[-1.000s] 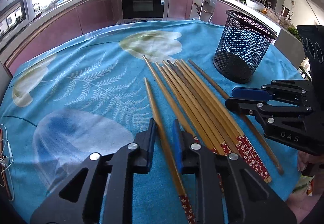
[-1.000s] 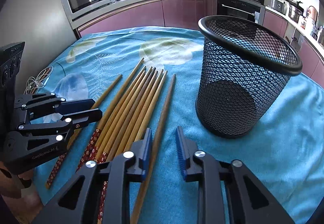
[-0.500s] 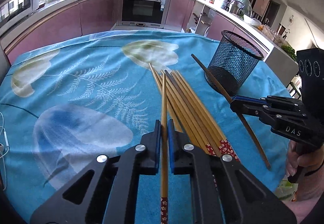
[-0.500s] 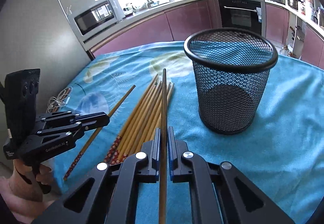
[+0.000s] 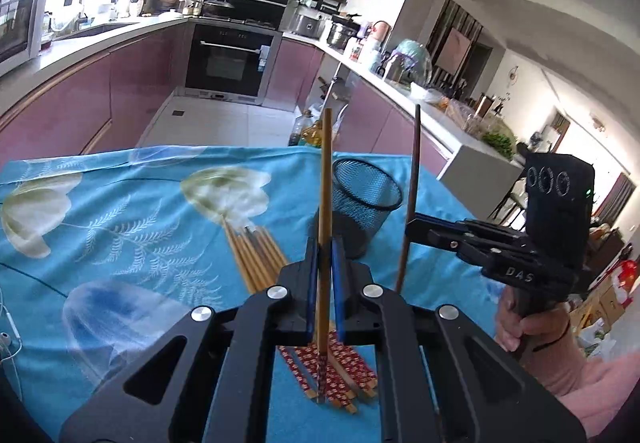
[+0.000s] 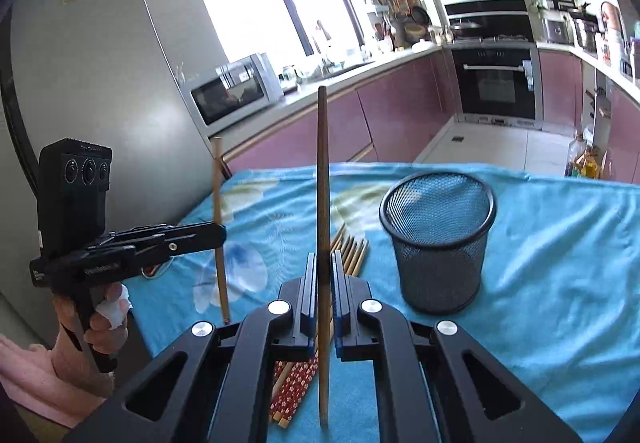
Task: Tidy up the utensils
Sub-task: 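Lift both chopsticks upright and lower them into the black mesh cup with both grippers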
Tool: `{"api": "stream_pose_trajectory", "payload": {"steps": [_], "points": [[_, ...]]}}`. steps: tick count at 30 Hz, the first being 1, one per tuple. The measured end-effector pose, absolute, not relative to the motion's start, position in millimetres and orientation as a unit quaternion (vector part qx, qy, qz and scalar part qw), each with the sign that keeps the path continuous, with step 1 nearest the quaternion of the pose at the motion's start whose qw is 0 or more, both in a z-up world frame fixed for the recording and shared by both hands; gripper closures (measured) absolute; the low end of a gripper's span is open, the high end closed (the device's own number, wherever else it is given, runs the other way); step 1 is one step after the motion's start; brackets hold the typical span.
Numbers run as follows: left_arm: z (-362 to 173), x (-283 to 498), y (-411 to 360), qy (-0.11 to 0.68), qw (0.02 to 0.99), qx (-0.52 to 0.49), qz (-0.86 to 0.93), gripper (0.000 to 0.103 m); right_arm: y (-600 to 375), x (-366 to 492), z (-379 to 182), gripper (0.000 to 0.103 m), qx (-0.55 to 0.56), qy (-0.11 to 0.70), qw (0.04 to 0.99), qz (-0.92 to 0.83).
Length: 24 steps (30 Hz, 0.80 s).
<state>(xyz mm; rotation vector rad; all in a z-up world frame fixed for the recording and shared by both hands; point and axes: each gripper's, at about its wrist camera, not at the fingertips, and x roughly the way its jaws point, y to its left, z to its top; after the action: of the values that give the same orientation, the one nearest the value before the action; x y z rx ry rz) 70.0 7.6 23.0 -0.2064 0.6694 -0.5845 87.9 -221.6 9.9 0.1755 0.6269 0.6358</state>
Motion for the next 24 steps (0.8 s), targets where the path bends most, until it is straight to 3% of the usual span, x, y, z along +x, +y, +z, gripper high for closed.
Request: {"api": "stream_pose_trajectory", "payload": {"steps": [8,24], "points": [[74.4,70.4,-8.9,0.255,0.914,-0.103,-0.3,0.096,-241.4,93.1,46.3,0.097,0.082,0.244,0.919,0.297],[142.5,101.8,-44.6,0.196,0.929,-0.094,-0.301,0.096,-265.8,117.6,97.6,0.097,0.081,0.199,0.935,0.282]]}}
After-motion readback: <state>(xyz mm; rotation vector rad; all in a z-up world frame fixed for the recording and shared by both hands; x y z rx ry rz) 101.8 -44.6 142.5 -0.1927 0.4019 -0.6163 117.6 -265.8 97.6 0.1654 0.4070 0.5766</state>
